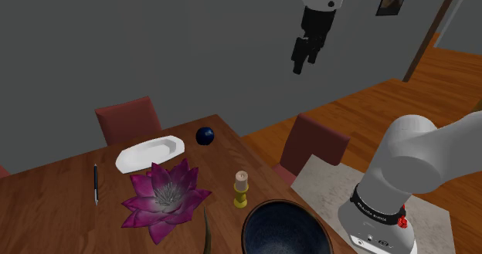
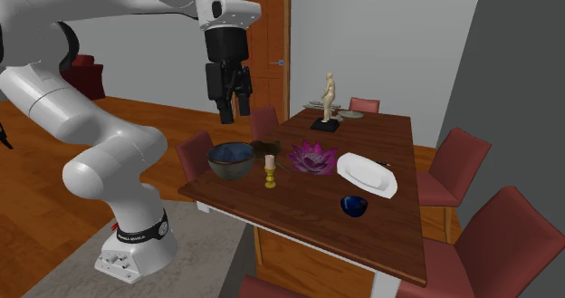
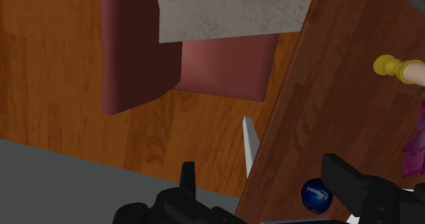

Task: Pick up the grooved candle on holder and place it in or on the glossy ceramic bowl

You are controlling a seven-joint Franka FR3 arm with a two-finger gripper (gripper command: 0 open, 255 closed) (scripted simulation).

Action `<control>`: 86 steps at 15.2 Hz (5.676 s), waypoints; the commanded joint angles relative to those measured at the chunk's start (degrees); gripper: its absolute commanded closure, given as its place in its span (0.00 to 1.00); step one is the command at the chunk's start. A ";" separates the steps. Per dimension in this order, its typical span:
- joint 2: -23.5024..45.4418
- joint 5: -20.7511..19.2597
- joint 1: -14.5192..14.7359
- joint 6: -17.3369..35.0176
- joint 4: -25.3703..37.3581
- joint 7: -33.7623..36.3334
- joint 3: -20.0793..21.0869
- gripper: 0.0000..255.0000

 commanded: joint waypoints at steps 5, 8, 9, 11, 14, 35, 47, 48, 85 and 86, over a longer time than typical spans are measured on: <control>-0.44 3.15 1.62 3.14 -4.82 4.30 3.49 0.00; -0.10 5.69 3.00 5.75 -7.88 7.52 6.27 0.00; 0.15 6.56 3.48 6.68 -8.79 8.59 7.23 0.00; 0.88 8.33 4.48 8.62 -10.45 10.72 9.18 0.00; 2.56 11.00 6.01 11.78 -12.47 13.91 12.22 0.00; 24.36 20.70 11.01 35.75 -15.75 30.47 30.16 0.00; 25.87 20.50 10.76 38.22 -16.76 30.75 30.78 1.00; 25.87 20.50 10.76 38.22 -16.76 30.75 30.78 1.00; 15.91 19.39 11.19 12.18 -0.50 29.38 24.73 1.00; 15.84 19.30 11.15 11.40 0.21 29.39 24.58 1.00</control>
